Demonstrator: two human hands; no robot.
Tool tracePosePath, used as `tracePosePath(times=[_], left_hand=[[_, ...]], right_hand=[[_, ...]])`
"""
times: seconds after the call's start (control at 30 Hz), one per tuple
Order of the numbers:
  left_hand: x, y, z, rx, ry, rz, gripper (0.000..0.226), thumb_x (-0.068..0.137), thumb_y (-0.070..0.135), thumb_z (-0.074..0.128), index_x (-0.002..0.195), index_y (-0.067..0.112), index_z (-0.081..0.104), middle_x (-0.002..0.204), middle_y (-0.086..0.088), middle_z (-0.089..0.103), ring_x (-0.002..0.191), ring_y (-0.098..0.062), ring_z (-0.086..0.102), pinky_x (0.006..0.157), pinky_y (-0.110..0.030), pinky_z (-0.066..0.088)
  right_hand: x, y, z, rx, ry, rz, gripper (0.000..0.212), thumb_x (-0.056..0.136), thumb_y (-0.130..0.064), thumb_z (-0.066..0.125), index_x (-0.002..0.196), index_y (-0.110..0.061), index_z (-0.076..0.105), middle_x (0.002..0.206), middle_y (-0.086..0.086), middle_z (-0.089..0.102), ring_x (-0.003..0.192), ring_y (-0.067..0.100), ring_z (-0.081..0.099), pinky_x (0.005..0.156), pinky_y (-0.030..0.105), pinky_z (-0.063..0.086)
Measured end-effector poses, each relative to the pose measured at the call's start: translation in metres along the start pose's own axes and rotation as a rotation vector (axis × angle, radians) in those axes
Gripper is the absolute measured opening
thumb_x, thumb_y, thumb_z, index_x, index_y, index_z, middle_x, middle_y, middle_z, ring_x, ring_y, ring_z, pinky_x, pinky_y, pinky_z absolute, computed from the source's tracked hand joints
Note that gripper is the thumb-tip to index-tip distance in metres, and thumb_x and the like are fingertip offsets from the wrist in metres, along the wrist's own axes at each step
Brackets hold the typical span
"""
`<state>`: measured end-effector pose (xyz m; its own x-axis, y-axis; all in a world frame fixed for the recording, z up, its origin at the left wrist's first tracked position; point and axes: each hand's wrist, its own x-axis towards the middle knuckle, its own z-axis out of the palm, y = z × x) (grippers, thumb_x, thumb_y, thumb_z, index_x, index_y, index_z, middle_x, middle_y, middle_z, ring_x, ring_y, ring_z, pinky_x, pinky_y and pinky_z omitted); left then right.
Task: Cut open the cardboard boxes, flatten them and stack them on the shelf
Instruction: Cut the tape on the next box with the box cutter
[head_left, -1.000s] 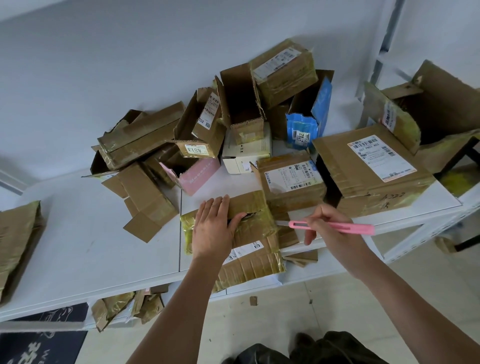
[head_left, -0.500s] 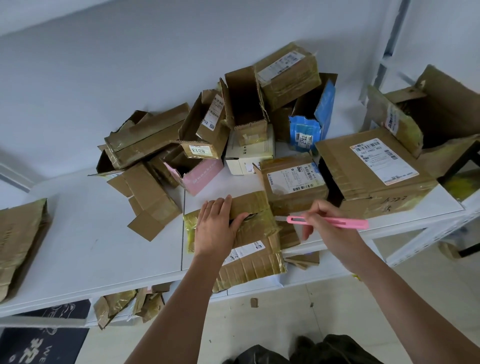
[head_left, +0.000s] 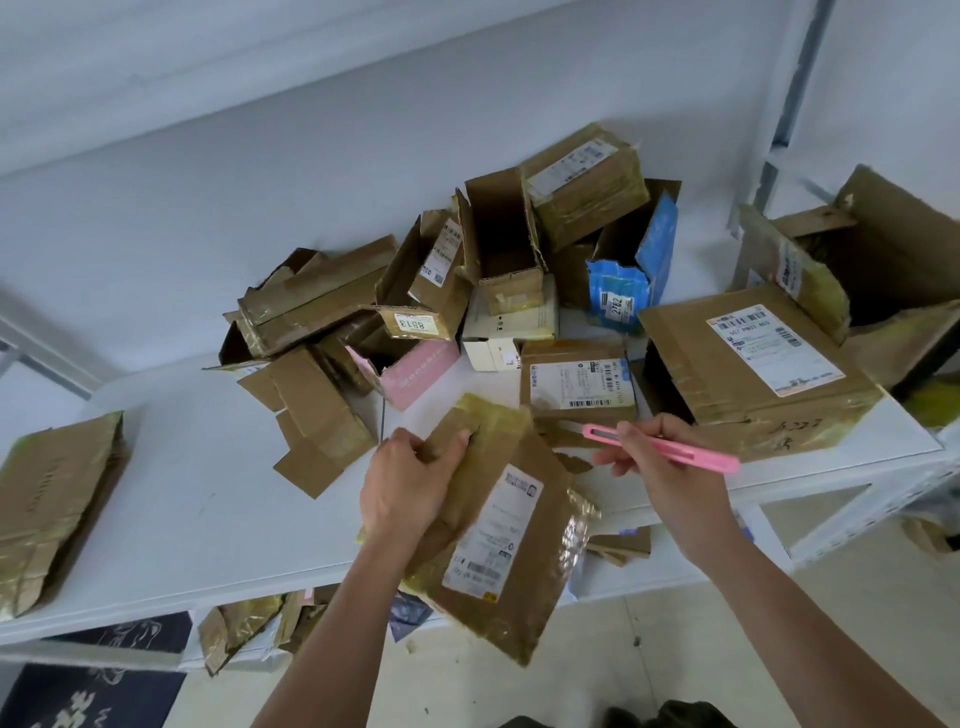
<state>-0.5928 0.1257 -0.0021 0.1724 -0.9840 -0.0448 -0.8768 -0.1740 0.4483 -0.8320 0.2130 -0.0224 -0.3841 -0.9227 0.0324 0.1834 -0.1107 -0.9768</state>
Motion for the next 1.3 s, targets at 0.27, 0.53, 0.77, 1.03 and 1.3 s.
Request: tracePosePath(times=[0.27,0.53,0.77,1.03,1.3], left_hand=[[0.001,-0.031,-0.026,-0.06,0.127,-0.301,0.063,0.086,0.064,0.058,0.114,0.011,0.039,0.119,-0.013,0.056,0.104,-0.038,0.057,0.077,-0.043,0.042],[-0.01,-0.026,-0.014,-0.056,0.003,-0.213,0.053,0.098,0.048,0.05,0.14,0.02,0.032,0.132,-0.025,0.038,0.091,-0.035,0.047,0.074,-0.039,0.038],[-0.014,-0.005,-0.008,-0.201,-0.02,-0.257,0.053,0.098,0.041,0.055,0.13,0.003,0.038,0.126,-0.024,0.039,0.063,-0.01,0.026,0.062,-0.046,0.06],[-0.015,-0.014,-0.013,-0.416,-0.024,-0.297,0.04,0.094,0.038,0.061,0.119,0.017,0.037,0.115,-0.013,0.046,0.047,-0.032,0.066,0.045,-0.034,0.055],[-0.014,-0.016,-0.017,-0.2,0.103,-0.363,0.047,0.091,0.039,0.055,0.114,0.003,0.035,0.129,-0.018,0.031,0.116,-0.044,0.043,0.091,-0.046,0.038]], right_hand=[[-0.001,0.011,0.019,-0.047,-0.072,-0.02,0.01,0.097,-0.015,0.055,0.09,-0.008,0.056,0.08,0.008,0.075,0.075,0.023,0.072,0.067,0.022,0.057],[-0.027,0.021,0.05,-0.024,-0.131,-0.052,0.014,0.097,-0.018,0.054,0.094,-0.004,0.055,0.083,0.01,0.072,0.08,0.017,0.072,0.073,0.023,0.057],[-0.041,0.028,0.066,-0.076,0.005,-0.148,0.004,0.1,-0.009,0.051,0.097,-0.006,0.052,0.086,0.001,0.072,0.08,0.016,0.071,0.069,0.03,0.059],[-0.056,0.027,0.081,-0.048,0.076,-0.222,0.007,0.101,-0.014,0.048,0.096,-0.009,0.05,0.082,0.002,0.068,0.071,0.029,0.065,0.06,0.038,0.055],[-0.008,0.012,0.089,0.028,0.021,-0.281,0.008,0.1,-0.012,0.05,0.097,-0.005,0.049,0.083,0.008,0.069,0.082,0.023,0.07,0.076,0.04,0.059]])
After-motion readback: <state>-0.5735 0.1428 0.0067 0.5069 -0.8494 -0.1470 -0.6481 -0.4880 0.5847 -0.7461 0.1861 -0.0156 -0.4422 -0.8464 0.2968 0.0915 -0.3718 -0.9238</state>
